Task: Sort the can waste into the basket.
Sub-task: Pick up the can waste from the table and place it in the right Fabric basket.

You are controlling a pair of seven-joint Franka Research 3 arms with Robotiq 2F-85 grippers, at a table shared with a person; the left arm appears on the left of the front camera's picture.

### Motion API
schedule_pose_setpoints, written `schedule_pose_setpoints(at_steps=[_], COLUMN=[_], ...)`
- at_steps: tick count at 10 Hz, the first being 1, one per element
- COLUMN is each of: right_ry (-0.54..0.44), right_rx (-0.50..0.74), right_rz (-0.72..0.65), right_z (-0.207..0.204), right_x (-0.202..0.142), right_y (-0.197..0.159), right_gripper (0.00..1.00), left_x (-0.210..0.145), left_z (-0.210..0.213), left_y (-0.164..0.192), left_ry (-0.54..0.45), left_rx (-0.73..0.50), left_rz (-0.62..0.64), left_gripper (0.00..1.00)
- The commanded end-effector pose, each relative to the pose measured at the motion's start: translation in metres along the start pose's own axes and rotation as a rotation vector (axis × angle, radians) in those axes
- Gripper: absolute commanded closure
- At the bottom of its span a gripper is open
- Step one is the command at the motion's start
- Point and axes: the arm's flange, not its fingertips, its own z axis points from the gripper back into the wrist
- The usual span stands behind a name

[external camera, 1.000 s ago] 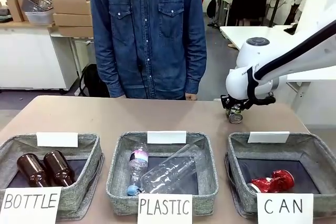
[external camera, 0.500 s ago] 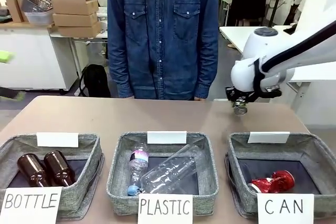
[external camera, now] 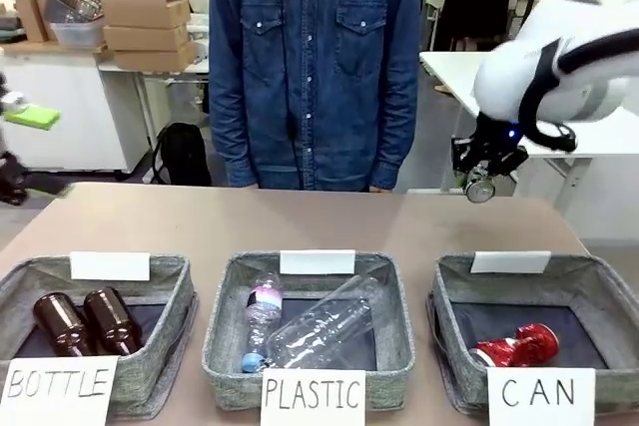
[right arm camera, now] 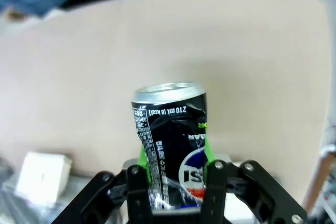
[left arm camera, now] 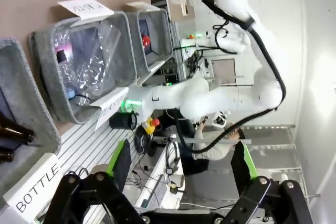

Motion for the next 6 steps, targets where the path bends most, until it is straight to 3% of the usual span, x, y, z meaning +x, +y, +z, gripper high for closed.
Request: schedule_pose_setpoints(at_steps=[1,3,5,6], right_ry=[0.107,0.21,0.331,0.438], right_rx=[0.017,0.008,0.016,0.023], right_rz=[-0.012,0.086,0.329,0.488], right_z=[0.079,0.113,0.101,0.09], right_x=[-0.05,-0.099,-0.128,-0.145], right_y=[-0.025,-0.028,-0.032,-0.034], right_gripper=[1.0,1.0,1.0,1.0], left_x=[-0.004,-0.004,-0.004,-0.004], left_z=[0.001,0.001,0.001,0.001], left_y=[-0.003,-0.003,-0.003,-0.003], left_ry=[0.002,0.002,0.002,0.002], left_rx=[0.006,0.006,0.006,0.006], left_rz=[0.011,0.011,0.011,0.011], left_gripper=[0.0,0.0,0.0,0.0])
